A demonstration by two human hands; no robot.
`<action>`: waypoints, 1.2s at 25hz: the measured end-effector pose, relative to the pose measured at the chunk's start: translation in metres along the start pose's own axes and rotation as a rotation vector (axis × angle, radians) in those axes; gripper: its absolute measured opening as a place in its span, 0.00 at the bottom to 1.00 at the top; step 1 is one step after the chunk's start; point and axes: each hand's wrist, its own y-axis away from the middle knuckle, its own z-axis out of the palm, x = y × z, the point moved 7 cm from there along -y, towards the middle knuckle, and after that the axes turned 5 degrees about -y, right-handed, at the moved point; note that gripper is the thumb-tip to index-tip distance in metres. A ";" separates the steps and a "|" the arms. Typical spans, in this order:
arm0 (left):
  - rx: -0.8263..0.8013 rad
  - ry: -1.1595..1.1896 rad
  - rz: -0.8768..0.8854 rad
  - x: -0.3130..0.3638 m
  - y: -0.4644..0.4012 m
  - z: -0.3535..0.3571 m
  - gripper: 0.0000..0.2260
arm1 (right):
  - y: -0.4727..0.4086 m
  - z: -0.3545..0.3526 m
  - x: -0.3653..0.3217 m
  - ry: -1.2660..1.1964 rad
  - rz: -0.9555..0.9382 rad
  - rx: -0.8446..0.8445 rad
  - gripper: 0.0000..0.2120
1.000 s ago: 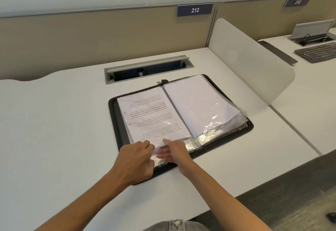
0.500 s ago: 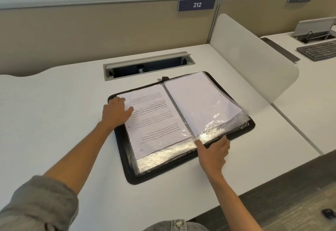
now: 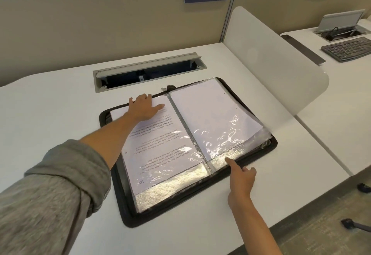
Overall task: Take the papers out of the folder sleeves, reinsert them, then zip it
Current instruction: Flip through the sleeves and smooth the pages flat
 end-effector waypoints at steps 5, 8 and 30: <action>0.028 -0.059 -0.052 0.007 -0.018 -0.002 0.39 | -0.024 0.008 -0.007 -0.081 0.046 -0.027 0.27; 0.016 -0.115 -0.068 -0.004 -0.015 -0.005 0.41 | -0.033 0.025 -0.027 -0.115 -0.056 0.007 0.32; 0.140 -0.025 0.157 0.019 -0.056 -0.135 0.49 | -0.099 0.122 -0.141 -0.109 -0.525 -0.166 0.06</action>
